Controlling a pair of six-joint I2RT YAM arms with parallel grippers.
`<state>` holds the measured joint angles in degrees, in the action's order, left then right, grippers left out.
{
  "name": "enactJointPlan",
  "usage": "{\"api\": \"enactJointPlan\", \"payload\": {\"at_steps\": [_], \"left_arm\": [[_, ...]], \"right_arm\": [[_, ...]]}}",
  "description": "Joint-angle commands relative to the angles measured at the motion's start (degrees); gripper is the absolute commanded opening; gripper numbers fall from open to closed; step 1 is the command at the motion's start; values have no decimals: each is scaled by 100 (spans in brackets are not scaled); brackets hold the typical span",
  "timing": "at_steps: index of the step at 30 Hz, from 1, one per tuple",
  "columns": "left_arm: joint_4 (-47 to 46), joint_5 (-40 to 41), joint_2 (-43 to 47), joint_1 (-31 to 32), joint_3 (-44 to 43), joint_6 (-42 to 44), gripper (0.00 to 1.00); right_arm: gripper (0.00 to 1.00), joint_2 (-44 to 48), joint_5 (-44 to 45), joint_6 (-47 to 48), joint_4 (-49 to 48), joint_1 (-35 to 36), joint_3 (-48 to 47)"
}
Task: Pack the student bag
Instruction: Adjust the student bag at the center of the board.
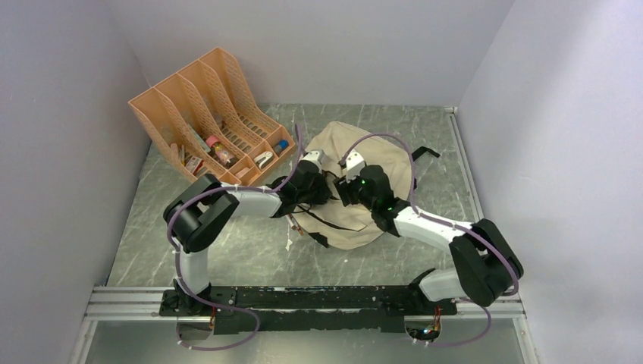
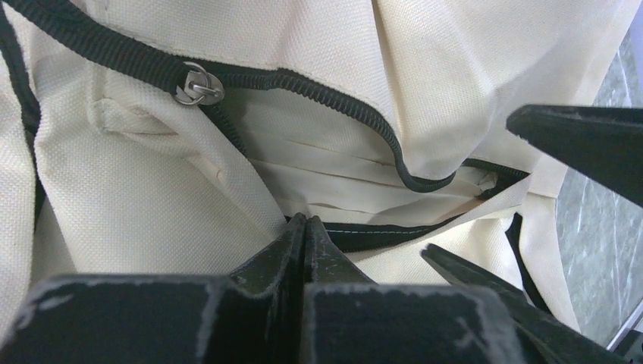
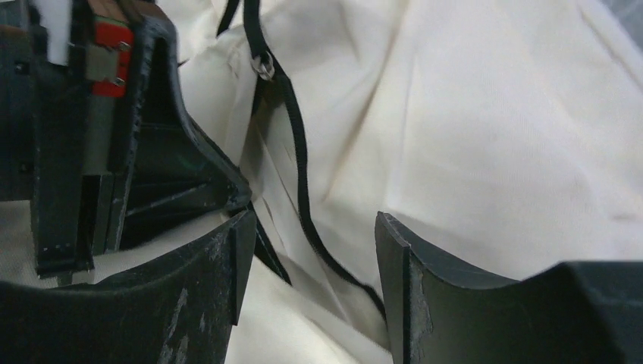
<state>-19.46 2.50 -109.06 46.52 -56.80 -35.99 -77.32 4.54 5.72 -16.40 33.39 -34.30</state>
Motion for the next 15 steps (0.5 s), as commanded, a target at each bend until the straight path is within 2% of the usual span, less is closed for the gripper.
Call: {"api": "enactJointPlan", "payload": {"at_steps": [1,7,15], "left_arm": [[145,-42,191,-49,194,-14,5],[123,-98,209,-58,247,-58,5],[126,-127,195,-57,231,-87,5]], "right_arm": [[62,-281,150,1332,-1169,202,41],[59,-825,592,2080,-1927,373,107],[48,-1432,835,2507,-2249,461,-135]]}}
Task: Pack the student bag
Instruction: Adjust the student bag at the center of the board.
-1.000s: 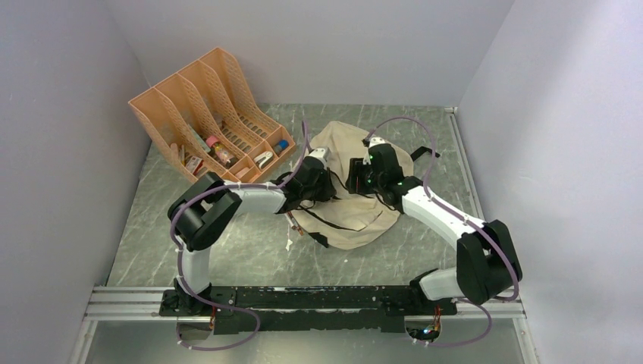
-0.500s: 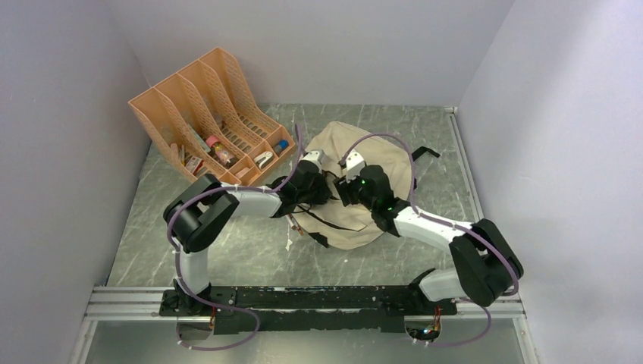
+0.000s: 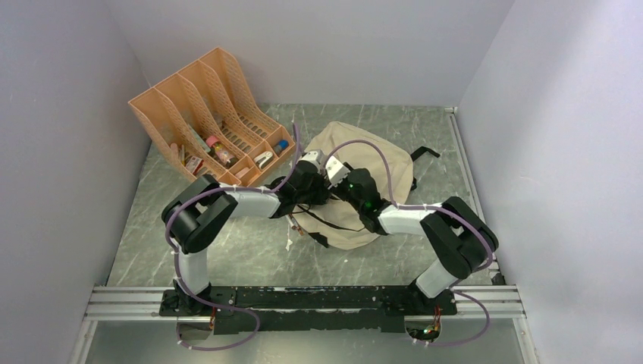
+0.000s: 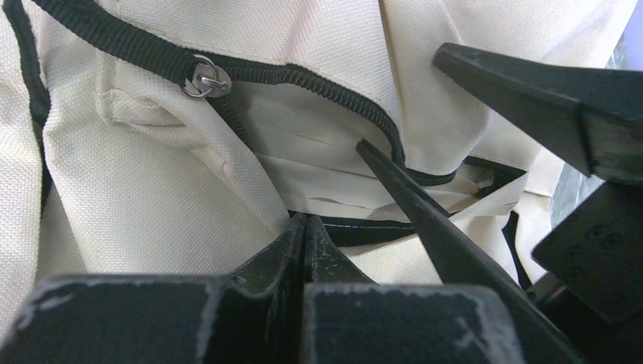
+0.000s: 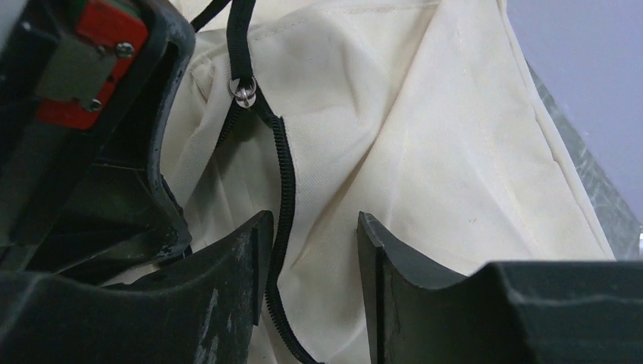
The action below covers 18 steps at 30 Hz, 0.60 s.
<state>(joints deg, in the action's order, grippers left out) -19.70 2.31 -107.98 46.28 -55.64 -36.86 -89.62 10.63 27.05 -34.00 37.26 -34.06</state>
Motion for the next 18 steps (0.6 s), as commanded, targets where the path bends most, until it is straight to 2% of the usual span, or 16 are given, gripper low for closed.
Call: {"api": "enactJointPlan", "payload": {"at_steps": [1,6,8,12,18], "left_arm": [[158,-108,78,-41,108,2,5],[182,-133,89,-42,97,-11,5],[193,-159,94,-47,89,-5,5],[236,-178,130,-49,25,-9,5],[329,-178,183,-50,-74,29,5]], "right_arm": [[46,-233,263,380,-531,79,-163],[29,-193,559,330,-619,89,-185],[26,-93,637,338,-570,91,-225],[23,97,785,316,-279,80,-450],[26,269,929,342,27,78,-786]]}}
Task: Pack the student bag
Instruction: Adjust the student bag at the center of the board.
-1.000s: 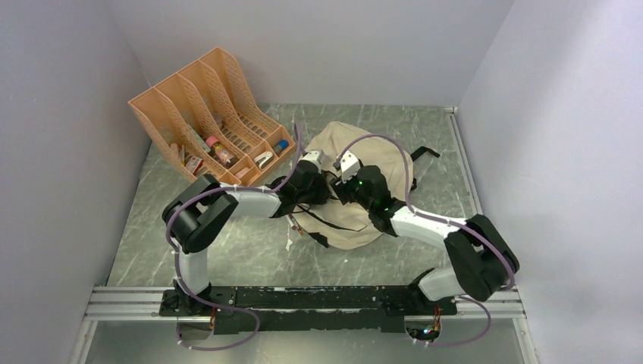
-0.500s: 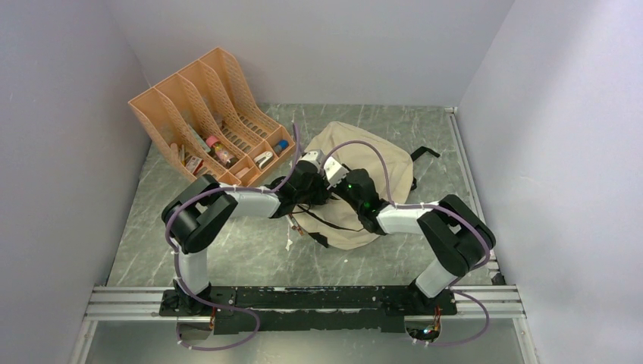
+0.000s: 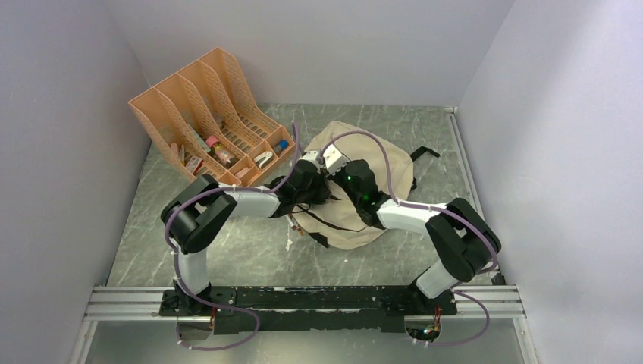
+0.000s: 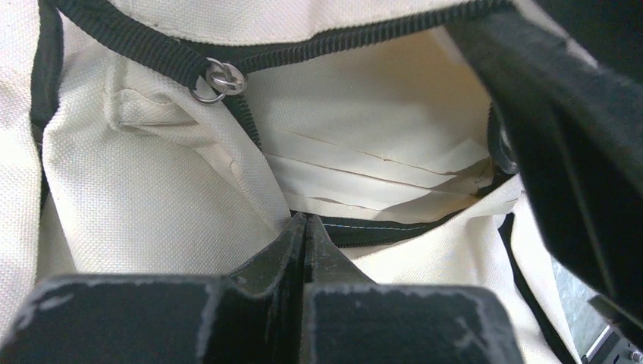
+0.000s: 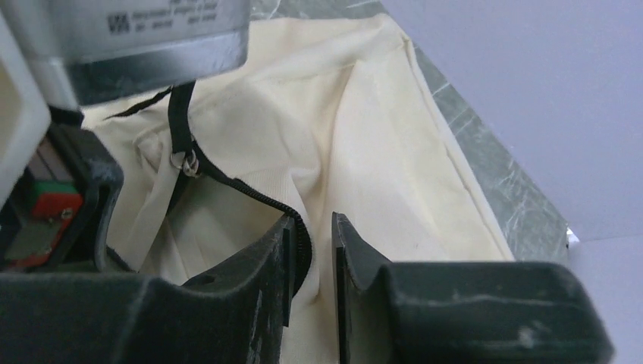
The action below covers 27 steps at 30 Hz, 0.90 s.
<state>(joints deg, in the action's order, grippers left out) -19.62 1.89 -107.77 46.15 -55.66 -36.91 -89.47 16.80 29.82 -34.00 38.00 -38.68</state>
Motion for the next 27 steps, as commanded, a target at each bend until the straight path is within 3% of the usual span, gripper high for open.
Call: {"api": "enactJointPlan", "payload": {"at_steps": [1,5,11,27], "left_arm": [[326,-136,172,-37,-83,26,5],[302,-228,222,-36,-94,20,5],[325,-322,307,-36,-190,44,5],[866,-695,470,-202,-1183,573,7]], "right_arm": [[26,289,277,57,90,0,-381],[23,396,166,50,345,-9,-568],[0,511,191,-51,622,-78,-639],[0,605,129,-1467,1749,-1038,-1386]]}}
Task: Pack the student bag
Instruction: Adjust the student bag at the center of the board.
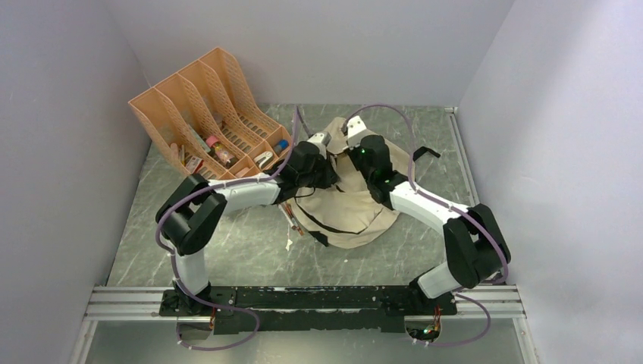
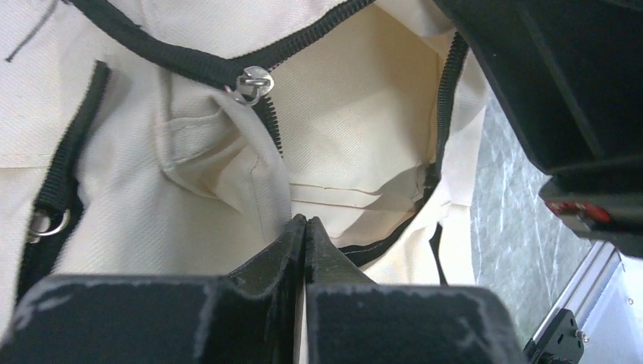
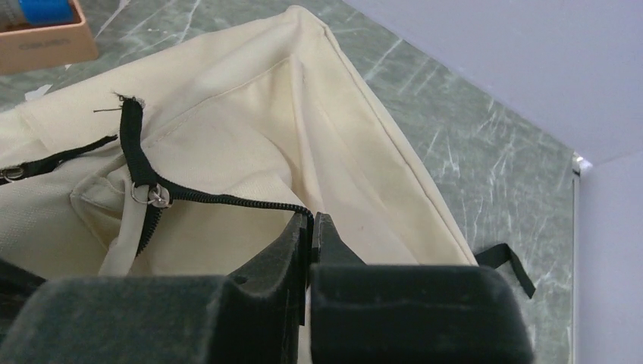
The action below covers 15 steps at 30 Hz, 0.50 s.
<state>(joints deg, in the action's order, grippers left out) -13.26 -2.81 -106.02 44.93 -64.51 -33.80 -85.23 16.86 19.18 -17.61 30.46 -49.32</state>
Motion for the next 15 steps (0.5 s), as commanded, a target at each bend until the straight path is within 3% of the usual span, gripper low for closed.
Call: {"api": "enactJointPlan", "payload": {"at_steps": [1,12,15], "left_arm": [[268,-248,345,-87,-344,294,8],[692,-417,995,-262,-523,448,24],[859,-191,1460,-388,-252,458,33]], "right_arm": [[0,174,96,-459,165,-339,-350],[0,214,254,-957,389,-766,-592],[0,326,275,-1042,341,-874,-566]]}}
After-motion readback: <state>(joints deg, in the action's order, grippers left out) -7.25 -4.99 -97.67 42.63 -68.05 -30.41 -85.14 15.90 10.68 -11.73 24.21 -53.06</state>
